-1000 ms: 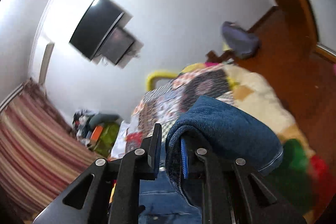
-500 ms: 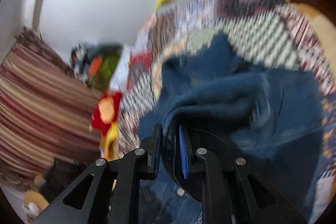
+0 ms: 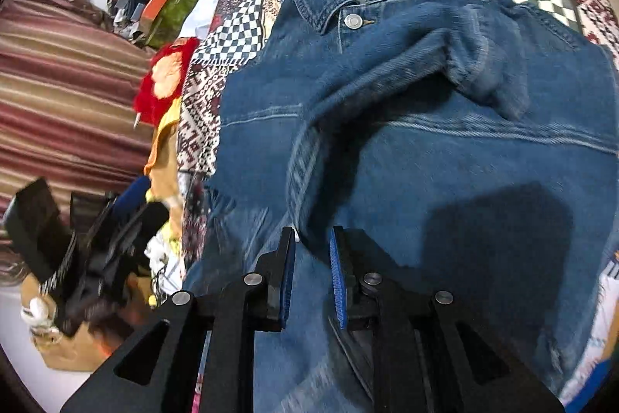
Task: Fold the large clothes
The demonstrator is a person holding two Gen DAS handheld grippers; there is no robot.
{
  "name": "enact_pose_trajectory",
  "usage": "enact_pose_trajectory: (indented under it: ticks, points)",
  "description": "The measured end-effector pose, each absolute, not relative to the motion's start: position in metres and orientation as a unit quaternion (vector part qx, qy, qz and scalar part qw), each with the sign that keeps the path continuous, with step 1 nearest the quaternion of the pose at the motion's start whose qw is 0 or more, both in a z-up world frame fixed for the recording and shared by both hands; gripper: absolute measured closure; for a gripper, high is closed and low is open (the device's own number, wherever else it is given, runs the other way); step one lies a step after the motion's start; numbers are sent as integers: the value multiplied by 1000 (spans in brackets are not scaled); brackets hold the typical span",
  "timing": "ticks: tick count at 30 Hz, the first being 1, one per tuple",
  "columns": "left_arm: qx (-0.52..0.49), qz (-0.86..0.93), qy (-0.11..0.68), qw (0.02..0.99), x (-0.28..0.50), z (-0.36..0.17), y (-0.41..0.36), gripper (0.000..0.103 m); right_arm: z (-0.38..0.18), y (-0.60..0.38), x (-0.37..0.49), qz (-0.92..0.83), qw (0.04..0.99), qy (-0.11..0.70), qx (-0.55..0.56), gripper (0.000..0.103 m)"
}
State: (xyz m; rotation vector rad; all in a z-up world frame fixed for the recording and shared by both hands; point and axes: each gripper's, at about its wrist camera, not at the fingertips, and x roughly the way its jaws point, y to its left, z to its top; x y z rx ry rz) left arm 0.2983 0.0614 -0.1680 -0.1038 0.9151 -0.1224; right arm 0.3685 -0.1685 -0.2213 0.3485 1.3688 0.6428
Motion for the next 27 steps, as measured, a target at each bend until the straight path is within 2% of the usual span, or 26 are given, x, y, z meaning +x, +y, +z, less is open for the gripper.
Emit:
enact_pose_trajectory:
  ticks: [9,14,16,19,24,26,27]
  points:
    - [34,-103,425,899,332,-144,-6,0,-164,-262,354,217,814,527,109,89]
    - [96,-144,429,887,361,-149,-59,1,-156,-308,357,153,848,498,96,89]
    - [132,-155,435,877,372,-157,-83,12,-161,-325,358,144,847,500,105,89]
    - [175,-175,456,855,387,-176,-114,23,-179,-340,362,135,835,517,130,89]
    - [241,-170,487,822,403,-215,-137,26,-209,-348,362,136,816,541,150,89]
    - [259,-154,496,815,410,-229,-134,31,-217,-347,362,144,810,547,155,89]
    - [263,-148,501,811,412,-234,-131,39,-219,-344,361,147,808,549,156,89]
